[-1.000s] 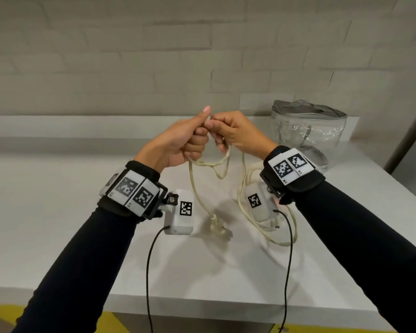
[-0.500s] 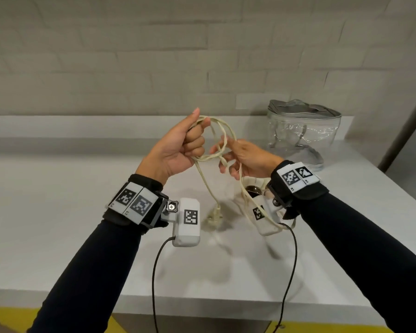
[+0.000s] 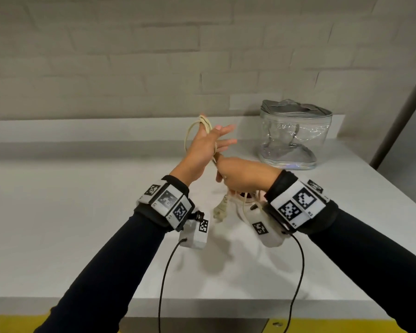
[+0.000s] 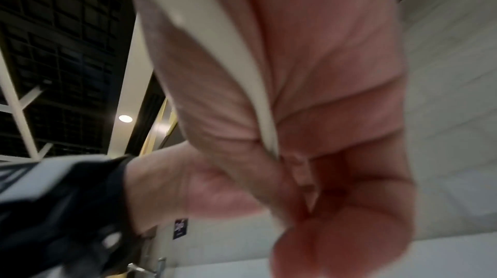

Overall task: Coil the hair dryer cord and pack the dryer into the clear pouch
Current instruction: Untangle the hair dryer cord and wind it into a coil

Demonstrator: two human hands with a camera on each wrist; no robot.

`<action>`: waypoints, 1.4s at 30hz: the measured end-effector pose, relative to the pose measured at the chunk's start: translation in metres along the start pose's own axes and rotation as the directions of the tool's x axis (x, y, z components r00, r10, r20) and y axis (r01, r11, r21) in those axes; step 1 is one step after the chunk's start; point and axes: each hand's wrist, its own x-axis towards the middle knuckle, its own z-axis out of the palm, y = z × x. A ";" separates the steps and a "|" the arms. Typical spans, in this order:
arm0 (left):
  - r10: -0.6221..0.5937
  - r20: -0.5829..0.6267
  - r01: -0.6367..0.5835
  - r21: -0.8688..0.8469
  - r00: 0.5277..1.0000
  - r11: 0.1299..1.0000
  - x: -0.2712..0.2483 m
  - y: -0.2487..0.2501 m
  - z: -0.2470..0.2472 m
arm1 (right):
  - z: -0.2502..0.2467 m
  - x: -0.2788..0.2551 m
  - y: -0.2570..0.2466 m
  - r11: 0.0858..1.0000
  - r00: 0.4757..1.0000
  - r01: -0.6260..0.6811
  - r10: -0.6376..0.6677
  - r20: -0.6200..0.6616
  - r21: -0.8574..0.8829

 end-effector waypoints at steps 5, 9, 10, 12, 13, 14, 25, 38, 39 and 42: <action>0.043 0.020 -0.047 0.547 0.999 0.836 -0.003 -0.004 -0.002 | -0.026 -0.008 0.013 0.995 0.990 0.104 -0.103 -0.094 0.005; -0.012 0.092 -0.035 0.488 0.996 0.872 -0.011 -0.002 -0.003 | -0.034 -0.009 0.017 0.969 0.961 0.241 -0.230 -0.155 0.055; -0.011 0.106 -0.042 0.483 0.994 0.874 -0.013 -0.001 -0.004 | -0.037 -0.009 0.018 0.961 0.951 0.264 -0.244 -0.192 0.083; -0.028 0.144 -0.043 0.471 0.989 0.881 -0.015 0.000 -0.007 | -0.043 -0.006 0.020 0.945 0.919 0.305 -0.259 -0.298 0.119; -0.050 0.166 -0.035 0.472 0.985 0.881 -0.016 0.000 -0.010 | -0.047 -0.005 0.022 0.939 0.895 0.325 -0.266 -0.359 0.113; -0.074 0.194 -0.031 0.491 0.978 0.871 -0.017 -0.001 -0.013 | -0.052 -0.003 0.024 0.934 0.867 0.343 -0.277 -0.415 0.094; -0.095 -0.045 0.104 0.541 0.994 0.835 -0.011 -0.014 -0.039 | -0.066 0.005 0.020 0.989 0.969 0.125 -0.104 -0.224 0.083; -0.044 0.185 0.067 -0.123 0.982 0.990 -0.011 0.003 -0.028 | -0.017 0.023 0.036 0.499 0.914 0.394 -0.304 -0.271 0.772; -0.016 0.124 0.035 -0.151 0.992 0.988 -0.011 0.002 -0.031 | -0.017 0.023 0.037 0.483 0.920 0.373 -0.301 -0.250 0.792; -0.036 -0.014 0.034 -0.141 0.999 0.989 -0.011 -0.002 -0.043 | -0.015 0.025 0.032 0.604 0.928 0.372 -0.225 -0.298 0.704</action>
